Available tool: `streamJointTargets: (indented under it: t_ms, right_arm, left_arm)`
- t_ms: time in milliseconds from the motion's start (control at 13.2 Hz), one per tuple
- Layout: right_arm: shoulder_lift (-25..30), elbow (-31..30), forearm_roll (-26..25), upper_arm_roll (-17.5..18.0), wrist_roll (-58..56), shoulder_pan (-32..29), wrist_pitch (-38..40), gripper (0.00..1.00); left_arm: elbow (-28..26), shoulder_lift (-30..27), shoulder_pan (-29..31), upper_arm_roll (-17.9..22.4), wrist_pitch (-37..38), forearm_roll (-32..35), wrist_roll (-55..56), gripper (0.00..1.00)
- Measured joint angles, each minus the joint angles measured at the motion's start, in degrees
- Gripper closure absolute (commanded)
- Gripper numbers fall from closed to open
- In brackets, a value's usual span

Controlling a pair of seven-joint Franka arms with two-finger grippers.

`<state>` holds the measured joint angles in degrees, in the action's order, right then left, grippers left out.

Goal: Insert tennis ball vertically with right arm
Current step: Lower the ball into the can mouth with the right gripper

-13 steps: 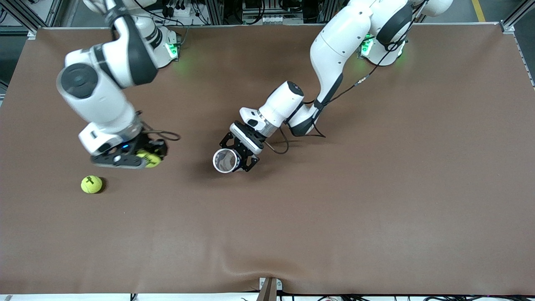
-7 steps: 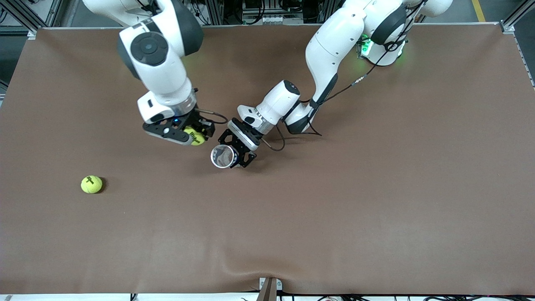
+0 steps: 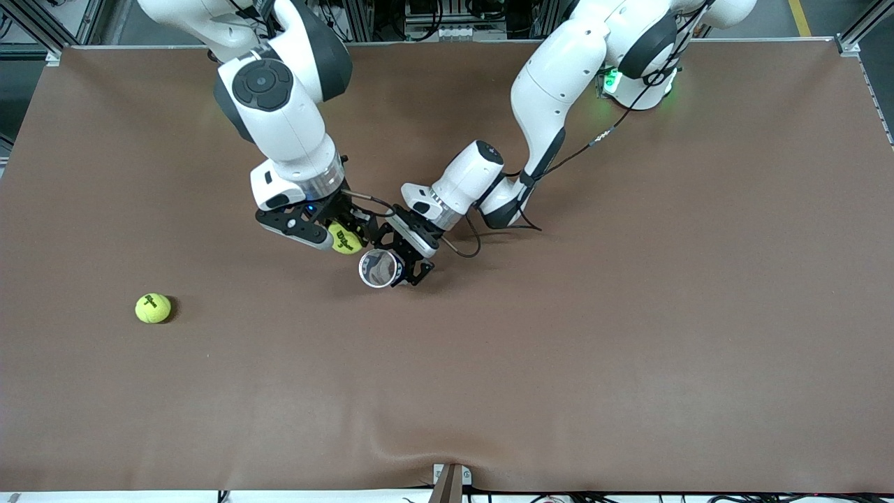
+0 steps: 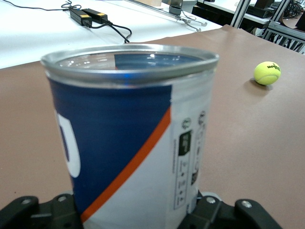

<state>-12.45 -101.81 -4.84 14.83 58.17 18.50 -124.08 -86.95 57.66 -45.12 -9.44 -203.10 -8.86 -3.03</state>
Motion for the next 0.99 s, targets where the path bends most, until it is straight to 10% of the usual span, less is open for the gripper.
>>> streamJointTargets:
  t_ms: [988]
  right_arm:
    - [-5.55, -0.09, -0.12, 0.01, -0.91, 0.25, -11.36, 0.79]
  left_arm:
    - [0.04, 0.08, -0.11, 0.23, -0.19, 0.0, 0.05, 0.27]
